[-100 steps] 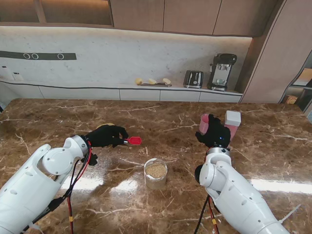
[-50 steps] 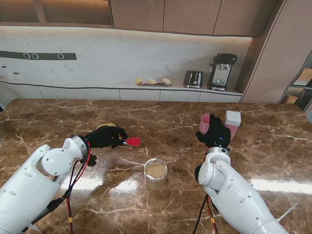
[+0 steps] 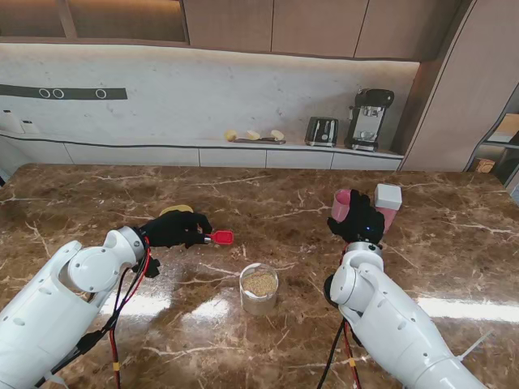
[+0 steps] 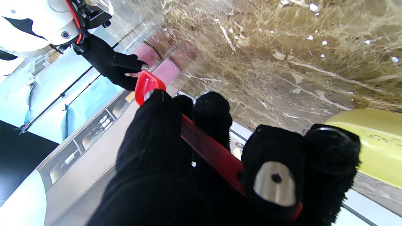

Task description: Measure grain into the airtight container

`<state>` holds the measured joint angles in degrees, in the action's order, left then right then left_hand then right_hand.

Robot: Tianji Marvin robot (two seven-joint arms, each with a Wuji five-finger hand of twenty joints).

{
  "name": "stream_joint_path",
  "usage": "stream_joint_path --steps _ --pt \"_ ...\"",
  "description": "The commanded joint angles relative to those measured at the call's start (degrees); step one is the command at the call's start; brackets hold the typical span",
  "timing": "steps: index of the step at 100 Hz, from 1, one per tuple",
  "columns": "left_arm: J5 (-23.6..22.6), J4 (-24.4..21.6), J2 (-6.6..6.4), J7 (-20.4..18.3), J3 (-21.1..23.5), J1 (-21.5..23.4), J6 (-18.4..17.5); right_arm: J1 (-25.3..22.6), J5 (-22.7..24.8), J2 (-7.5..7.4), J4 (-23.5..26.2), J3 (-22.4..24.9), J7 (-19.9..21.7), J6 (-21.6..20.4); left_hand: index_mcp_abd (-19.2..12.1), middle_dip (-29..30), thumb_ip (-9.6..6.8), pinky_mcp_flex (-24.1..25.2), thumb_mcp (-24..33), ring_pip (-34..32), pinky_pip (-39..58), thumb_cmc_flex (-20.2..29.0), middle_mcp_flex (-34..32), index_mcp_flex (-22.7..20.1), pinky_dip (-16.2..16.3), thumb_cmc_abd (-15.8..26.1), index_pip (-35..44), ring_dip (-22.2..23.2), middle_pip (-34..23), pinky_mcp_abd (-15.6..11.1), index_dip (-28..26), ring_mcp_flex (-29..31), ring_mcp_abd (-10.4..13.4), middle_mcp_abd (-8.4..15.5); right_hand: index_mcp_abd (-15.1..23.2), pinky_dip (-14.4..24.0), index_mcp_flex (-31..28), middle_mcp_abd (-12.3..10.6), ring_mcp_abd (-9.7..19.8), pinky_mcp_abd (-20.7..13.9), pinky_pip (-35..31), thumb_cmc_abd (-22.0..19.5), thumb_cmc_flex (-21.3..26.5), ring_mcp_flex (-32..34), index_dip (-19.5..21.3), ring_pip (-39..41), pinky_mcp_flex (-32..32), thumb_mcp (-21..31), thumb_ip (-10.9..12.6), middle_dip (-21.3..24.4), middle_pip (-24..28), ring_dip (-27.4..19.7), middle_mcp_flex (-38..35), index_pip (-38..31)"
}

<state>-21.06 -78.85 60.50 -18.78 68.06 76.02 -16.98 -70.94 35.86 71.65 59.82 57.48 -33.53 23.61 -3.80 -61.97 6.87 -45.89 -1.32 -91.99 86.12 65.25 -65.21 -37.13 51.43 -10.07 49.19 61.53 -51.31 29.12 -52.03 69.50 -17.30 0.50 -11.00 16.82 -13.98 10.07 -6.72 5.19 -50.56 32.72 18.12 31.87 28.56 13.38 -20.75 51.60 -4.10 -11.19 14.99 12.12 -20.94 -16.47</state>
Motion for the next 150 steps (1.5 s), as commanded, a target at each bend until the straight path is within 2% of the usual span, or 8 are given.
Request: stream_joint_path --steps 1,40,67,80,95,116,133,150 --pt "0.03 -0.07 -0.15 -0.21 -0.07 0.22 0.15 0.42 -0.57 0.34 -0.68 -0.1 1.06 0.06 -6.03 -1.12 -2.86 -0.39 4.83 -5.33 4.34 1.94 -2.68 -3.68 0.12 1.07 3.84 -0.13 -2.32 0.62 -2.9 2.72 -2.29 2.7 -1.07 -1.33 2.2 -0.38 -0.62 0.27 1.33 0.07 2.2 -1.96 -0.72 -0.02 0.82 -0.45 -0.45 0.92 -0.49 -0.58 2.02 0.84" --pt "-0.21 -0.53 -0.36 -1.04 0.32 0.57 0.64 3.18 -2.92 1.24 -4.37 -1.28 0.96 -0.22 -6.08 -1.18 -2.83 -0.35 5.22 -5.21 4.3 1.69 -2.67 -3.73 0.17 1.0 3.72 -0.14 -2.21 0.62 -3.1 2.71 -2.27 2.64 -1.06 -0.73 3.24 -0.69 -0.53 0.26 1.5 -0.15 2.25 -2.2 -0.44 0.35 1.43 -1.03 -0.39 0.94 -0.26 0.18 3.48 1.55" --pt "-0.46 -0.65 -0.45 -1.29 0.54 0.65 0.63 5.07 -4.34 1.79 -6.86 -1.85 0.84 -0.6 -6.27 -1.24 -2.78 0.1 5.46 -4.95 4.06 1.44 -2.6 -3.57 0.15 1.03 3.61 -0.17 -2.15 0.38 -3.31 2.68 -2.25 2.67 -1.1 0.02 5.19 -1.67 0.69 -0.14 1.78 0.14 2.87 -2.46 -0.16 0.8 2.59 -1.4 -0.46 0.94 -0.14 1.22 5.03 2.55" --pt "-0.61 -0.82 -0.48 -1.37 0.67 0.83 0.79 5.67 -5.02 1.98 -7.52 -1.85 1.03 -0.61 -6.34 -1.27 -2.77 0.38 5.56 -4.74 3.9 1.3 -2.47 -3.55 0.15 1.01 3.57 -0.19 -2.08 0.21 -3.43 2.68 -2.25 2.69 -1.73 1.86 6.82 -2.04 1.49 0.33 0.9 0.52 3.46 -2.33 0.45 1.61 2.49 -2.08 -0.51 0.5 0.85 2.8 5.46 3.26" --pt "-0.77 -0.84 -0.5 -1.34 0.69 0.88 0.76 6.27 -6.24 2.49 -8.62 -1.71 0.52 -0.8 -6.59 -1.3 -2.76 0.7 5.63 -4.54 3.76 1.16 -2.41 -3.59 0.16 1.06 3.55 -0.2 -2.05 0.11 -3.53 2.66 -2.26 2.68 -2.91 6.21 7.17 -2.06 2.47 0.16 -0.96 2.51 5.74 -1.38 1.93 4.0 1.78 -2.3 -0.89 -2.28 3.88 6.39 4.66 4.26" --pt "-0.9 -0.82 -0.52 -1.38 0.72 0.85 0.77 6.21 -6.73 2.64 -8.85 -1.66 0.5 -0.67 -6.8 -1.36 -2.77 1.08 5.79 -4.09 3.55 0.98 -2.3 -3.6 0.2 1.05 3.45 -0.21 -1.96 -0.13 -3.74 2.65 -2.24 2.85 -3.02 9.86 2.21 -3.08 3.37 -0.19 -5.3 5.99 7.18 1.82 1.86 9.67 -1.14 0.95 -1.84 -8.41 8.9 11.38 0.21 2.63" --pt "-0.93 -0.94 -0.5 -1.33 0.68 0.69 0.83 5.13 -6.25 2.29 -7.39 -1.37 1.18 -0.03 -6.86 -1.39 -2.76 1.26 5.9 -3.78 3.42 0.85 -2.3 -3.61 0.21 1.02 3.32 -0.2 -1.92 -0.3 -3.82 2.65 -2.2 2.77 -1.96 11.02 -2.09 -3.96 3.53 -0.22 -9.41 7.55 7.26 4.43 1.86 13.28 -3.34 2.99 -2.34 -14.29 12.28 13.97 -4.56 -1.14" --pt "-1.04 -1.22 -0.49 -1.25 0.84 0.78 0.84 3.66 -5.62 1.85 -5.49 -0.94 2.0 0.55 -6.92 -1.43 -2.74 1.39 5.98 -3.59 3.3 0.71 -2.33 -3.74 0.22 0.97 3.3 -0.16 -1.87 -0.4 -3.95 2.66 -2.18 2.83 -0.65 10.64 -4.85 -4.64 3.45 -0.03 -10.14 7.78 7.07 5.69 3.52 13.62 -3.8 3.51 -2.51 -16.39 13.31 14.17 -8.22 -4.3"
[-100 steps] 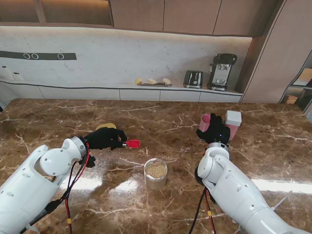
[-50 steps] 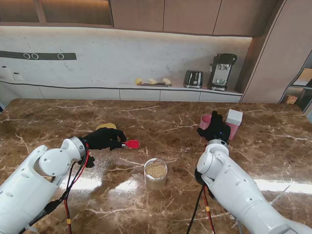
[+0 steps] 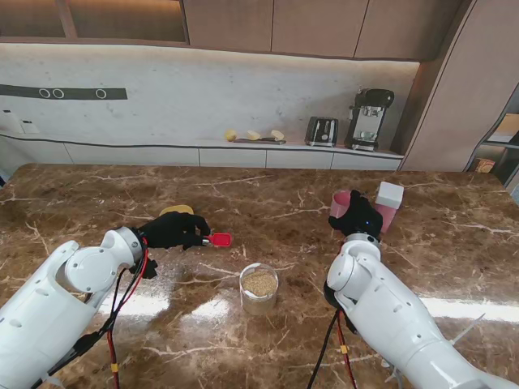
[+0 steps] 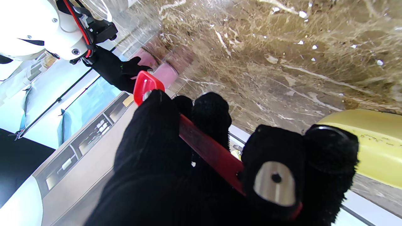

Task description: Measure grain into the airtight container

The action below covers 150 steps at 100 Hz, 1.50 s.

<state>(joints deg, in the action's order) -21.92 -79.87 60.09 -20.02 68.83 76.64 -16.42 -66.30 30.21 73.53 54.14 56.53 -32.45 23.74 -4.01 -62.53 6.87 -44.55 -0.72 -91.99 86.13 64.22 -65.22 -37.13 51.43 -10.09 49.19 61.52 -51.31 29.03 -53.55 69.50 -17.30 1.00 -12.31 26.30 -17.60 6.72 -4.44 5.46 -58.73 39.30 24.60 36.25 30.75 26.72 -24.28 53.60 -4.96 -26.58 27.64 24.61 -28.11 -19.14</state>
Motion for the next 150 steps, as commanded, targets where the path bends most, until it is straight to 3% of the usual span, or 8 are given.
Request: stream_joint_path --steps 1,32,71,106,128,132,136,150 --pt "-0.19 -0.21 -0.08 -0.01 0.07 0.16 0.27 -1.05 0.06 -0.05 0.28 0.02 0.98 0.45 -6.74 -0.87 -2.75 0.05 5.43 -3.58 3.29 1.77 -2.33 -3.7 0.22 1.02 3.27 -0.14 -1.87 -0.31 -2.42 2.66 -2.18 2.36 0.75 1.16 -1.34 -1.23 1.12 -0.3 -2.0 1.22 0.55 1.32 1.38 0.28 -0.29 1.5 -1.66 -1.02 0.66 1.68 -1.13 -1.7" --pt "-0.27 -0.7 -0.05 0.26 0.34 0.52 0.15 -4.62 1.57 -1.15 5.43 0.76 3.28 1.34 -6.87 -0.97 -2.73 0.19 5.63 -3.48 3.2 1.57 -2.36 -3.74 0.24 0.98 3.16 -0.01 -1.8 -0.42 -2.61 2.68 -2.17 2.47 3.12 1.33 -4.52 -2.85 1.4 -0.51 -4.22 0.94 0.12 3.9 4.01 1.94 -1.97 1.17 -1.66 -3.04 2.24 2.65 -4.84 -3.41" --pt "-0.36 -1.32 0.0 0.67 0.63 1.14 -0.03 -7.71 5.19 -3.64 11.84 0.89 8.83 -1.12 -6.82 -1.07 -2.7 0.27 5.81 -3.36 3.22 1.43 -2.28 -3.52 0.27 1.04 2.97 0.08 -1.74 -0.5 -2.69 2.69 -2.14 2.45 5.01 1.49 -6.71 -3.56 1.58 -0.56 -5.55 -1.1 -1.01 5.77 2.93 1.6 -2.98 -0.12 -1.24 -1.66 -2.23 3.1 -7.48 0.67" --pt "-1.0 -2.17 -0.04 0.92 1.47 2.04 0.04 -4.52 5.22 -2.15 7.31 -0.91 3.62 -0.46 -7.02 -1.12 -2.64 0.24 5.83 -3.31 3.24 1.3 -2.2 -3.37 0.26 1.15 2.9 0.12 -1.7 -0.62 -2.73 2.69 -2.13 2.59 6.47 1.32 -11.41 -3.69 1.82 0.26 -6.83 -0.3 1.71 10.96 2.56 0.79 -6.47 5.21 -1.36 -0.11 -2.4 2.2 -12.71 -1.63" --pt "-1.38 -2.77 -0.08 0.92 1.96 2.67 0.43 -1.51 6.03 -1.19 3.15 -3.05 0.98 2.47 -7.09 -1.14 -2.64 0.19 5.84 -3.26 3.26 1.27 -2.21 -3.49 0.23 1.17 2.89 0.14 -1.68 -0.61 -2.76 2.69 -2.11 2.59 12.47 1.42 -25.78 -5.79 2.02 0.41 -15.85 1.46 5.04 23.76 4.74 6.58 -16.34 7.77 -2.49 -0.94 0.74 3.86 -28.16 -11.19" --pt "-1.38 -2.85 -0.08 0.92 2.01 2.75 0.48 -0.97 5.71 -0.74 2.04 -3.34 -0.26 2.53 -7.03 -1.13 -2.64 0.18 5.85 -3.26 3.27 1.28 -2.22 -3.48 0.23 1.15 2.88 0.15 -1.67 -0.6 -2.77 2.69 -2.11 2.58 13.56 -0.47 -27.27 -5.88 1.96 0.51 -18.33 2.53 6.81 26.35 0.1 7.69 -18.45 7.04 -7.52 -1.21 0.48 4.09 -31.52 -16.71" --pt "-1.41 -2.93 -0.1 0.89 2.06 2.81 0.5 -0.48 5.21 -0.24 0.93 -3.56 -1.65 2.4 -7.02 -1.13 -2.62 0.13 5.83 -3.26 3.3 1.23 -2.23 -3.52 0.23 1.18 2.88 0.15 -1.65 -0.62 -2.76 2.69 -2.11 2.6 14.83 -1.15 -28.09 -5.97 1.69 0.79 -19.92 3.39 8.25 28.74 -4.73 8.65 -20.47 6.01 -9.89 -3.11 0.14 4.31 -34.72 -23.45" --pt "-1.59 -3.18 -0.14 0.81 2.35 3.07 0.49 0.22 3.96 0.94 -1.29 -3.91 -5.34 1.07 -7.08 -1.13 -2.63 0.05 5.85 -3.2 3.35 1.27 -2.28 -3.47 0.21 1.12 2.85 0.15 -1.63 -0.73 -2.78 2.69 -2.06 2.65 16.26 -1.76 -31.68 -5.61 1.19 0.68 -22.5 4.42 10.28 34.91 -11.56 9.9 -26.39 4.7 -10.86 -3.18 -0.98 4.61 -42.47 -34.11"
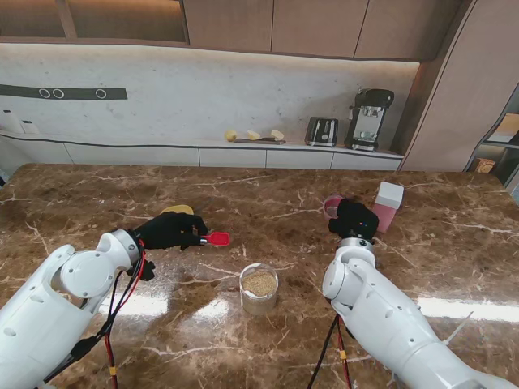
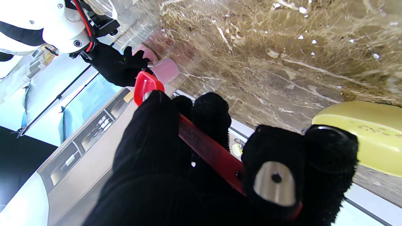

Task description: Measure grain into the airtight container

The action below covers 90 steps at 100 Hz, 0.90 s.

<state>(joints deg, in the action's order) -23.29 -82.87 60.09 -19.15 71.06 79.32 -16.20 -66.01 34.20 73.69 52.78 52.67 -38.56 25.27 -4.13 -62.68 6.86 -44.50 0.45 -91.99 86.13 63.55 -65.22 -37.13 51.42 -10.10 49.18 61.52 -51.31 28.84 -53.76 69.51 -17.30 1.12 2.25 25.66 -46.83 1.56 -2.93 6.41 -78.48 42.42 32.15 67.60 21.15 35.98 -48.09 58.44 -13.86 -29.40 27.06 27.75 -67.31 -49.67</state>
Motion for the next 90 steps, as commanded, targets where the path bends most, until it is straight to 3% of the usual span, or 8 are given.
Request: stream_joint_path --steps 1,25,38,48,55,67,76,90 --pt "-0.24 -0.2 -0.13 -0.05 0.15 0.42 0.28 -0.07 -0.09 0.82 0.01 -0.05 0.59 -0.57 -6.97 -0.98 -2.61 0.0 4.65 -3.2 3.35 1.89 -2.28 -3.46 0.21 1.14 2.85 0.15 -1.63 -0.54 -2.57 2.69 -2.06 2.52 1.59 -1.28 -2.77 -0.36 -0.36 -0.35 -2.66 1.25 2.75 3.85 -2.38 0.45 -3.0 -0.05 -1.93 -0.09 -0.66 1.36 -3.66 -3.67" --pt "-0.5 -0.31 -0.11 0.25 0.47 0.81 0.24 -0.41 -1.37 1.01 0.31 0.6 0.69 -1.59 -6.96 -0.99 -2.61 -0.02 4.67 -3.16 3.36 1.89 -2.23 -3.49 0.16 1.14 2.82 0.15 -1.6 -0.55 -2.54 2.69 -2.02 2.48 -0.84 -3.57 -1.99 0.93 -0.69 -0.02 1.7 1.53 3.81 3.68 -9.42 -4.93 -3.94 1.45 -1.53 3.92 -5.52 -0.9 -3.34 -2.32" --pt "-0.38 -0.14 -0.04 0.54 0.42 0.87 0.13 0.13 -0.33 0.47 -0.12 -0.24 2.43 -0.7 -6.93 -0.99 -2.61 -0.02 4.68 -3.14 3.37 1.93 -2.19 -3.39 0.14 1.11 2.75 0.16 -1.57 -0.55 -2.5 2.69 -2.01 2.44 -0.75 -0.69 -0.5 0.48 0.22 -1.06 3.91 4.17 4.63 0.26 -1.39 -6.13 -0.03 4.86 0.19 1.64 -5.54 0.82 2.39 10.49" --pt "-0.36 -0.06 -0.04 0.54 0.39 0.86 0.12 1.19 0.2 0.64 -1.99 -1.28 1.75 -0.33 -6.99 -0.99 -2.59 -0.02 4.64 -3.14 3.38 1.85 -2.2 -3.38 0.12 1.17 2.75 0.16 -1.56 -0.54 -2.49 2.7 -2.0 2.44 -0.29 0.4 -0.53 -0.14 0.72 -0.74 2.92 6.88 6.89 -0.91 1.57 -4.65 1.7 5.07 0.1 0.19 -4.47 2.25 3.73 12.97" --pt "-0.42 -0.04 -0.06 0.51 0.45 0.85 0.07 2.2 0.16 1.15 -4.06 -1.99 -0.02 -0.48 -6.94 -0.99 -2.59 -0.01 4.64 -3.14 3.38 1.86 -2.21 -3.36 0.12 1.11 2.72 0.17 -1.56 -0.54 -2.46 2.7 -2.0 2.45 1.02 1.14 -1.32 -0.7 0.93 -0.83 1.21 8.06 7.95 -0.3 3.16 -2.34 1.23 3.98 -1.11 -1.29 -3.29 3.49 2.12 10.21" --pt "-0.59 -0.07 -0.09 0.45 0.68 0.89 0.02 4.16 -0.07 2.3 -8.46 -3.25 -4.33 -1.42 -7.04 -0.98 -2.59 0.04 4.62 -3.1 3.36 1.84 -2.17 -3.32 0.09 1.14 2.73 0.16 -1.54 -0.59 -2.46 2.69 -1.97 2.48 5.22 1.2 -3.02 -2.14 1.61 -1.55 -1.87 7.46 8.99 2.73 -2.34 1.9 -1.74 2.08 -1.56 -3.31 -3.08 2.73 -3.28 -4.13" --pt "-0.77 -0.1 -0.12 0.44 0.86 0.99 -0.01 5.23 -0.98 3.17 -10.92 -3.66 -6.86 -2.74 -7.13 -0.98 -2.59 0.04 4.61 -3.05 3.37 1.82 -2.16 -3.34 0.08 1.17 2.76 0.15 -1.55 -0.63 -2.46 2.68 -1.9 2.44 7.08 1.5 -7.07 -2.54 1.72 -1.24 -3.31 3.89 7.3 5.23 -2.02 3.35 -3.83 2.27 -1.15 -2.92 -2.15 3.13 -6.67 -6.54" --pt "-0.98 -0.27 -0.14 0.4 1.1 1.22 0.14 4.98 -1.68 3.31 -10.58 -3.31 -6.97 -3.75 -7.18 -0.97 -2.6 0.03 4.59 -3.0 3.37 1.78 -2.24 -3.36 0.05 1.15 2.77 0.14 -1.57 -0.73 -2.42 2.7 -1.81 2.45 5.24 2.26 -8.17 -0.93 0.62 -0.76 -5.88 2.9 5.77 7.55 -0.97 5.16 -6.25 2.77 -1.24 -2.17 -0.87 3.95 -8.65 -7.69"
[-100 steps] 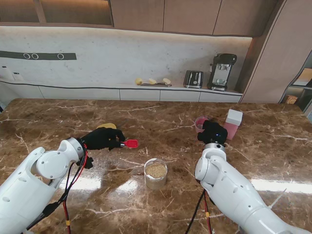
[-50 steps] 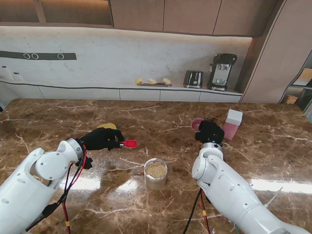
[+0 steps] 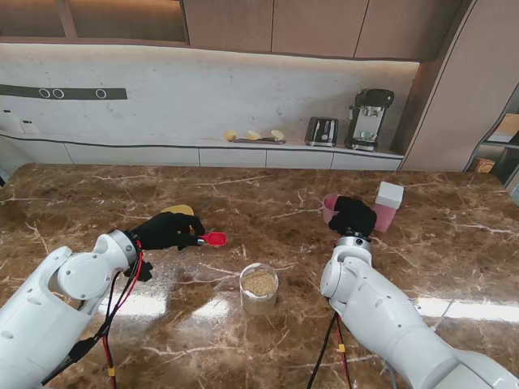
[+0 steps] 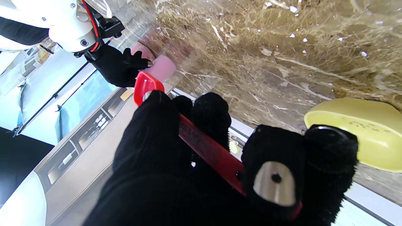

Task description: Measure grain into the airtight container

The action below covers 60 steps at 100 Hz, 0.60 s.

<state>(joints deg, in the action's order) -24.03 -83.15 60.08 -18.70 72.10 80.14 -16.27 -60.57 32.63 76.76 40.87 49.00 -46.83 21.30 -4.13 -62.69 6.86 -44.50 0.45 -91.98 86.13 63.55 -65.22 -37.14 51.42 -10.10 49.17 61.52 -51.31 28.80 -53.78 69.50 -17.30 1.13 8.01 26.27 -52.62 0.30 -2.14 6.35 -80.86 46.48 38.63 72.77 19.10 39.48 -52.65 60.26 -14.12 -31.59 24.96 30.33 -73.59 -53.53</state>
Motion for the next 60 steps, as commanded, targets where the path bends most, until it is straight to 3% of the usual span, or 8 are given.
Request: stream_joint_path --steps 1,20,34,60 --pt "-0.26 0.0 -0.13 -0.04 0.07 0.41 0.21 -0.55 -0.09 0.21 1.47 0.41 1.36 0.21 -7.16 -0.96 -2.6 0.03 4.59 -3.0 3.38 1.8 -2.25 -3.31 0.05 1.12 2.74 0.14 -1.57 -0.69 -2.39 2.7 -1.81 2.45 -0.62 1.69 -2.52 0.49 -0.13 -0.67 -3.85 -0.99 -0.79 2.36 1.21 2.39 -2.06 1.11 -1.07 0.19 1.48 1.72 -2.52 -3.84" --pt "-0.29 0.14 -0.09 0.2 0.09 0.37 0.02 -3.86 0.97 -0.51 6.43 1.92 1.83 0.78 -7.19 -0.94 -2.59 -0.06 4.59 -2.99 3.42 1.79 -2.29 -3.33 0.01 1.16 2.81 0.15 -1.57 -0.76 -2.4 2.7 -1.8 2.64 -2.41 0.96 -3.87 1.95 -0.3 -0.82 -6.33 1.25 -1.32 2.77 1.18 8.78 -6.78 2.16 -1.22 1.39 3.0 2.96 -4.95 -4.2" --pt "-0.06 0.42 -0.08 0.22 -0.09 0.16 -0.35 -7.34 1.39 -0.7 11.97 3.47 2.63 3.7 -7.1 -0.93 -2.59 -0.16 4.6 -2.99 3.49 1.8 -2.33 -3.34 0.0 1.17 2.83 0.16 -1.57 -0.74 -2.36 2.7 -1.8 2.56 -2.81 0.07 -4.04 2.21 -0.21 -1.09 -7.22 1.6 -1.97 2.75 0.36 11.01 -8.68 2.58 -0.98 1.77 3.12 2.57 -5.56 -4.16" --pt "0.11 0.89 0.02 0.72 -0.43 -0.08 -0.95 -10.72 1.81 -0.46 16.91 3.52 4.12 8.65 -7.08 -0.92 -2.57 -0.19 4.57 -2.94 3.59 1.81 -2.39 -3.31 -0.03 1.1 2.85 0.13 -1.56 -0.72 -2.3 2.71 -1.52 2.57 -3.75 -1.27 -2.61 2.57 -0.07 -1.73 -7.02 -0.33 -3.82 2.57 -1.81 9.68 -8.74 1.25 -0.83 2.2 2.15 0.62 -4.06 -2.76"
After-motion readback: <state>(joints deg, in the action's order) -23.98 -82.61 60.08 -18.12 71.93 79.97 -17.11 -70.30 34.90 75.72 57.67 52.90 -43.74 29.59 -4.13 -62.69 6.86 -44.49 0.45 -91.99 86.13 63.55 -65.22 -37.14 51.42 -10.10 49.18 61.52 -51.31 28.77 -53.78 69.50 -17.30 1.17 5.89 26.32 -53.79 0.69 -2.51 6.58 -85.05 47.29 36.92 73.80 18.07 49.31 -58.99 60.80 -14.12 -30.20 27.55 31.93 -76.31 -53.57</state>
